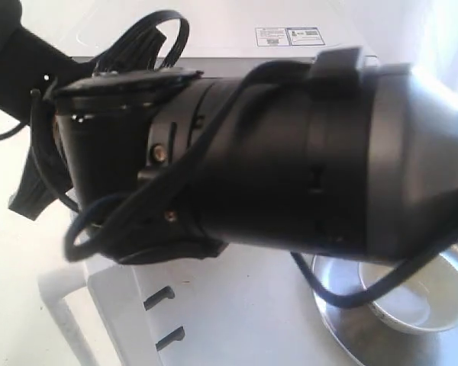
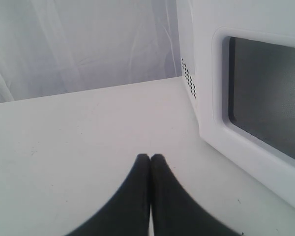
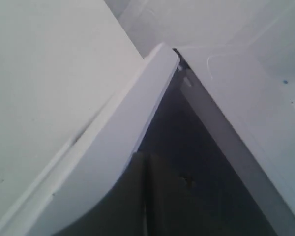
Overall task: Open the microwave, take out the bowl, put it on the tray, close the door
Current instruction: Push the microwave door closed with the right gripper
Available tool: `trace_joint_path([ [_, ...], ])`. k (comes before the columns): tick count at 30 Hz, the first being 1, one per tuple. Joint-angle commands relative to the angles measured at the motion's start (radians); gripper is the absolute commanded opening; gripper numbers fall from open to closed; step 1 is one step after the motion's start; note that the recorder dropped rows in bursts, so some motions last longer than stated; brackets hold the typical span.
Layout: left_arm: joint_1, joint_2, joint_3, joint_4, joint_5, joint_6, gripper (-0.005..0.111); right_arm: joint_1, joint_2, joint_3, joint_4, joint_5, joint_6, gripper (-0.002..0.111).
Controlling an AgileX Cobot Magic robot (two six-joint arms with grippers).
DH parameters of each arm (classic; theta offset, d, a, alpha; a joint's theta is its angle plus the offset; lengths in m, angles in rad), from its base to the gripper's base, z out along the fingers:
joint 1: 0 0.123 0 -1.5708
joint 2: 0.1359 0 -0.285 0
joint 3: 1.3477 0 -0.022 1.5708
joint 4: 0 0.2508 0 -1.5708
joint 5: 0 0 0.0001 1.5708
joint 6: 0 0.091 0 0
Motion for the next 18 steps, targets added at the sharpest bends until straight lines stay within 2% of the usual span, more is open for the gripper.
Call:
trace_joint_path([
  [1, 0.0, -0.002, -0.003, -0.008, -0.005, 0.0, 0.0, 0.005, 0.035, -0.006, -0.066, 0.097, -0.05, 0.0],
  [3, 0.0, -0.002, -0.003, -0.008, -0.005, 0.0, 0.0, 0.005, 0.05, -0.006, -0.092, 0.172, -0.077, 0.0],
  [8, 0.0, -0.002, -0.003, -0.008, -0.005, 0.0, 0.0, -0.047, 0.109, -0.006, -0.273, 0.574, -0.163, 0.0],
  [10, 0.0, -0.002, -0.003, -0.008, -0.005, 0.0, 0.0, -0.136, 0.125, -0.006, -0.382, 0.574, -0.161, 0.0],
  [13, 0.0, -0.002, -0.003, -0.008, -0.005, 0.0, 0.0, -0.255, 0.125, -0.006, -0.418, 0.574, -0.075, 0.0],
  [18, 0.0, -0.002, -0.003, -0.008, -0.005, 0.0, 0.0, -0.305, 0.112, -0.006, -0.42, 0.574, 0.027, 0.0],
])
